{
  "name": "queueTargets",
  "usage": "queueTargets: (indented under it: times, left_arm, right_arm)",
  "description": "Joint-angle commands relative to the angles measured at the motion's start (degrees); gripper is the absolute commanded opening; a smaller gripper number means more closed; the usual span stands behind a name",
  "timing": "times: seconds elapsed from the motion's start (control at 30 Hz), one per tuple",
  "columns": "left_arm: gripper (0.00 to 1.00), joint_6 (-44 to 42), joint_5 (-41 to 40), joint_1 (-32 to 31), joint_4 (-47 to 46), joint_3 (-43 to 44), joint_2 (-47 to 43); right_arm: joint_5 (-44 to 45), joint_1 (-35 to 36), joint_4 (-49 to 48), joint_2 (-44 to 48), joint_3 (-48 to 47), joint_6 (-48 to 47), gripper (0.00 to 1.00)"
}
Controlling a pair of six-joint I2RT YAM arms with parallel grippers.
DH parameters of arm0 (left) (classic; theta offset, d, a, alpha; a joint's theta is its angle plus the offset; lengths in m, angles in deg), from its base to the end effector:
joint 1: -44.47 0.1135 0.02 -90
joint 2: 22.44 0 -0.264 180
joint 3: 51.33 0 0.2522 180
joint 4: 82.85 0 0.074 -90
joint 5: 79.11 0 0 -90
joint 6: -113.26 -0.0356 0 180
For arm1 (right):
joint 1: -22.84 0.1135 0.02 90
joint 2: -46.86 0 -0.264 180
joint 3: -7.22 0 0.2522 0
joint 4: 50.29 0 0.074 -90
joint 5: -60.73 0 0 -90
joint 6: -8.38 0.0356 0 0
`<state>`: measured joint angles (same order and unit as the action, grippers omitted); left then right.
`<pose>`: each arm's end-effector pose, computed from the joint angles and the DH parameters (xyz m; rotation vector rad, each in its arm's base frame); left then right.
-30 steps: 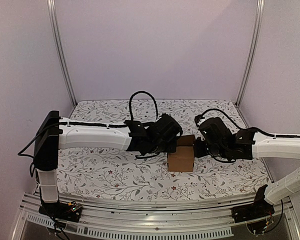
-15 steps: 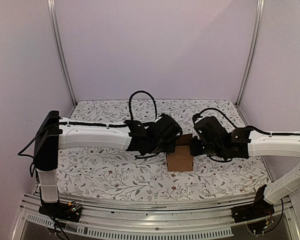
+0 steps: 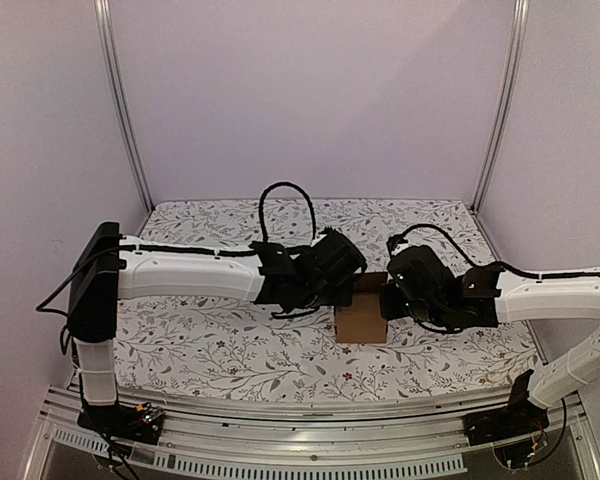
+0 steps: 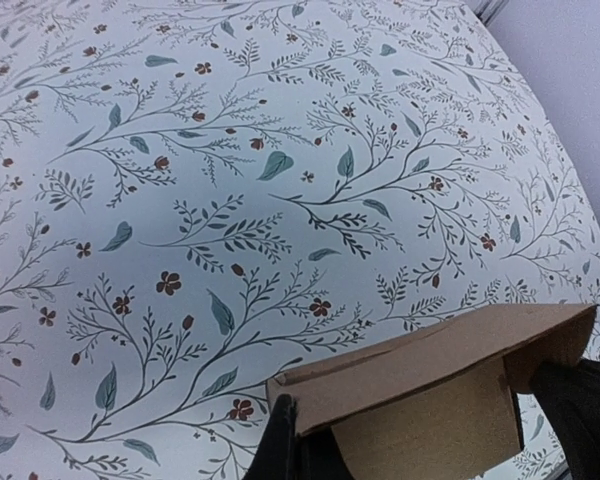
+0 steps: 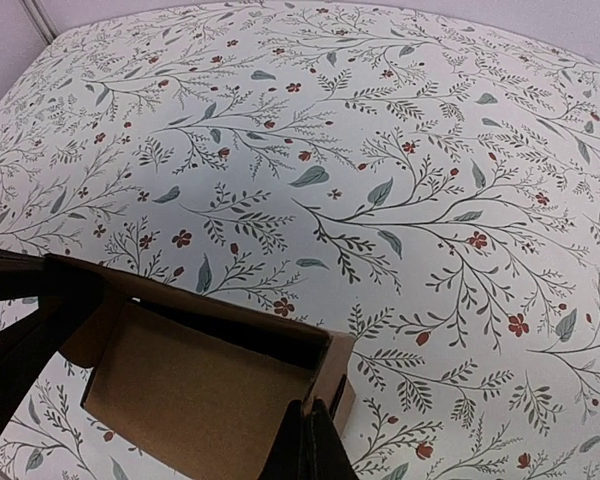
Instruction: Fold the paper box
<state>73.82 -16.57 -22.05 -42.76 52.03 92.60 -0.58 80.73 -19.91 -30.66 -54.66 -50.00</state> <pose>0.1920 -0.4007 0.2187 0.1302 2.3741 -0.3983 0.1627 0.2271 0.2275 -0.2853 2.2463 0.2314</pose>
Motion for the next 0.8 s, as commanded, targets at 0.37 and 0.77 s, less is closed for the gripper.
queueTargets:
  times: [0.37,0.77]
  left_arm:
    - [0.0,-1.7,9.1,-3.3,7.3,-9.5,7.0]
    - [0.0,-0.4,9.1,-4.0,8.0,-12.8,6.2]
  right_arm:
    - [-2.5,3.0,-1.9,1.3,10.2,6.3,0.0]
    - [-3.1,3.3,-1.6,3.4,12.3,6.9,0.0]
